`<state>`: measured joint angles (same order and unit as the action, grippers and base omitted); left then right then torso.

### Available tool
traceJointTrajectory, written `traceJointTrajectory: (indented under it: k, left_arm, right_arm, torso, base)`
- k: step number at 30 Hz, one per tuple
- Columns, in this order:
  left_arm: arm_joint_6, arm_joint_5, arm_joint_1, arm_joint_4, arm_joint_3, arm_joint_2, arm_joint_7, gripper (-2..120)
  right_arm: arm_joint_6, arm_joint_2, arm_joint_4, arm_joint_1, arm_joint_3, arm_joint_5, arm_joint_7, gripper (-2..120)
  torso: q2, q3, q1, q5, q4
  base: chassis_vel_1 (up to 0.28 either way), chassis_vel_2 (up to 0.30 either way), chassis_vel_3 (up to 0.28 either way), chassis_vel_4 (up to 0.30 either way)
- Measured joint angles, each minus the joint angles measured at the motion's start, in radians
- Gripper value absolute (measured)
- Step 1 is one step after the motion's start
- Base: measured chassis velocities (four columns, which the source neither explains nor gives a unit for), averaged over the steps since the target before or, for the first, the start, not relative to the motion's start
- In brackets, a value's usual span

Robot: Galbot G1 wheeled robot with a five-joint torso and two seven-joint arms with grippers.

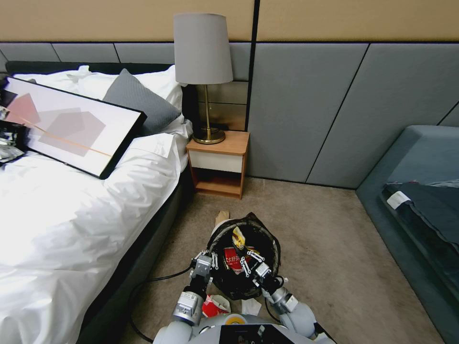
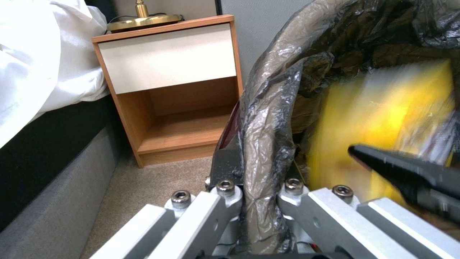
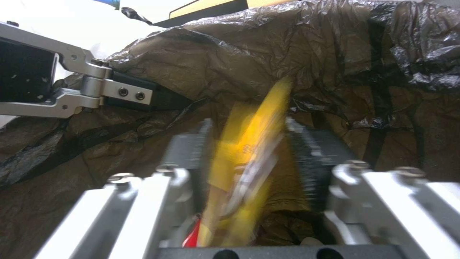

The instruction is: Pick up the trash bin, then pick up the garbage from the floor and place it into the trash bin.

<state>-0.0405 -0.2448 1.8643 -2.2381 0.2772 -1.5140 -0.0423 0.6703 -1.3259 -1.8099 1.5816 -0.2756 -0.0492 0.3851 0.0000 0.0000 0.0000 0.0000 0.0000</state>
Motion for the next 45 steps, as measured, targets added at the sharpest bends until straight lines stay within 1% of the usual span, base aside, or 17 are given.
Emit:
traceJointTrajectory:
  k: [2, 4, 6, 7, 14, 17, 21, 23, 24, 25, 27, 30, 32, 34, 35, 38, 45]
  left_arm:
    - [0.0, 0.0, 0.0, 0.0, 0.0, 0.0, 0.0, 1]
    - [0.0, -0.001, 0.0, 0.0, -0.001, -0.001, 0.0, 1]
    - [-0.001, -0.001, -0.001, 0.0, -0.002, -0.002, 0.0, 1]
    - [-0.001, -0.001, -0.001, 0.0, -0.002, -0.002, 0.0, 1]
    - [-0.001, -0.001, -0.002, 0.0, -0.003, -0.002, -0.001, 1]
    - [-0.001, -0.001, -0.003, 0.0, -0.003, -0.002, -0.001, 1]
    - [-0.001, -0.001, -0.003, 0.0, -0.002, -0.001, -0.001, 1]
    - [-0.001, -0.001, -0.003, 0.0, -0.001, 0.0, -0.001, 1]
    - [-0.001, -0.001, -0.003, 0.0, 0.0, 0.0, -0.001, 1]
    - [-0.001, 0.001, -0.003, 0.0, 0.007, 0.002, 0.0, 1]
    - [-0.001, 0.002, -0.002, 0.001, 0.01, 0.002, 0.001, 1]
    - [-0.003, 0.014, -0.002, 0.001, 0.032, 0.003, 0.006, 1]
    - [-0.003, 0.018, -0.003, 0.001, 0.038, 0.002, 0.007, 1]
    - [-0.003, 0.026, -0.004, -0.006, 0.046, 0.0, 0.009, 1]
    - [-0.003, 0.026, -0.004, -0.006, 0.046, 0.0, 0.009, 1]
    - [0.006, 0.031, -0.003, -0.021, 0.055, 0.0, 0.01, 1]
    - [0.015, 0.054, 0.001, -0.05, 0.088, 0.006, 0.01, 1]
  right_arm:
    - [0.0, 0.001, -0.001, -0.002, 0.0, 0.002, 0.0, 59]
    - [0.0, 0.003, -0.003, -0.003, -0.001, 0.003, 0.0, 63]
    - [0.0, 0.008, -0.013, -0.006, -0.003, 0.01, 0.001, 75]
    - [0.0, 0.008, -0.013, -0.006, -0.003, 0.01, 0.001, 75]
    - [-0.007, 0.012, -0.032, 0.0, -0.003, 0.009, 0.0, 96]
    - [-0.008, 0.012, -0.069, 0.014, -0.006, 0.008, -0.012, 108]
    - [-0.007, 0.011, -0.103, 0.024, -0.015, 0.01, -0.028, 111]
    - [-0.008, 0.009, -0.153, 0.038, -0.028, 0.019, -0.066, 113]
    - [-0.018, 0.008, -0.182, 0.05, -0.038, 0.027, -0.088, 114]
    - [-0.036, 0.004, -0.247, 0.075, -0.066, 0.053, -0.139, 114]
    - [-0.044, -0.002, -0.275, 0.085, -0.085, 0.067, -0.164, 114]
    - [-0.071, -0.025, -0.386, 0.144, -0.182, 0.113, -0.267, 113]
    - [-0.081, -0.033, -0.411, 0.162, -0.2, 0.114, -0.293, 112]
    - [-0.113, -0.06, -0.457, 0.206, -0.234, 0.115, -0.385, 109]
    - [-0.113, -0.06, -0.457, 0.206, -0.234, 0.115, -0.385, 109]
    - [-0.158, -0.107, -0.473, 0.253, -0.263, 0.109, -0.485, 102]
    - [-0.152, -0.145, -0.438, 0.264, -0.314, 0.106, -0.52, 100]
  torso:
    - [0.0, 0.0, 0.0, 0.0001, -0.0001]
    - [0.0, 0.0, 0.0, 0.0, 0.0]
    - [0.0, 0.0, 0.0, 0.0, 0.0]
    - [0.0, 0.0, 0.0, 0.0, 0.0]
    - [0.0, 0.0, 0.0, 0.0001, 0.0]
    - [0.0, 0.0, 0.0, 0.0, 0.0]
    - [0.0, 0.0, 0.0, 0.0001, 0.0]
    - [0.0, 0.0, 0.0, -0.0002, -0.0001]
    - [0.0, 0.0, 0.0, 0.0004, 0.0006]
    - [0.0, 0.0, 0.0, -0.0003, -0.0002]
    - [0.0, 0.0, 0.0, -0.0007, 0.0002]
    - [0.0, 0.0, 0.0, -0.0003, 0.0]
    - [0.0, 0.0, 0.0, 0.0001, 0.0]
    - [0.0, 0.0, 0.0, -0.0004, -0.0002]
    - [0.0, 0.0, 0.0, -0.0004, -0.0002]
    - [0.0, 0.0, 0.0, -0.0001, -0.0003]
    - [0.0, 0.0, 0.0, 0.0001, 0.0]
  base:
    - [0.0, 0.0, 0.0, 0.0]
    - [0.0, 0.0, 0.0, 0.0]
    - [0.0, 0.0, 0.0, 0.0]
    - [0.0, 0.0, 0.0, 0.0]
    - [0.0, 0.0, 0.0, 0.0]
    - [0.0, 0.0, 0.0, 0.0]
    - [0.0, 0.0, 0.0, 0.0]
    - [0.0, 0.0, 0.0, 0.0]
    - [0.0, 0.0, 0.0, 0.0]
    - [0.0, 0.0, 0.0, 0.0]
    - [0.0, 0.0, 0.0, 0.0]
    - [0.0, 0.0, 0.0, 0.0]
    - [0.0, 0.0, 0.0, 0.0]
    - [0.0, 0.0, 0.0, 0.0]
    - [0.0, 0.0, 0.0, 0.0]
    - [0.0, 0.0, 0.0, 0.0]
    - [0.0, 0.0, 0.0, 0.0]
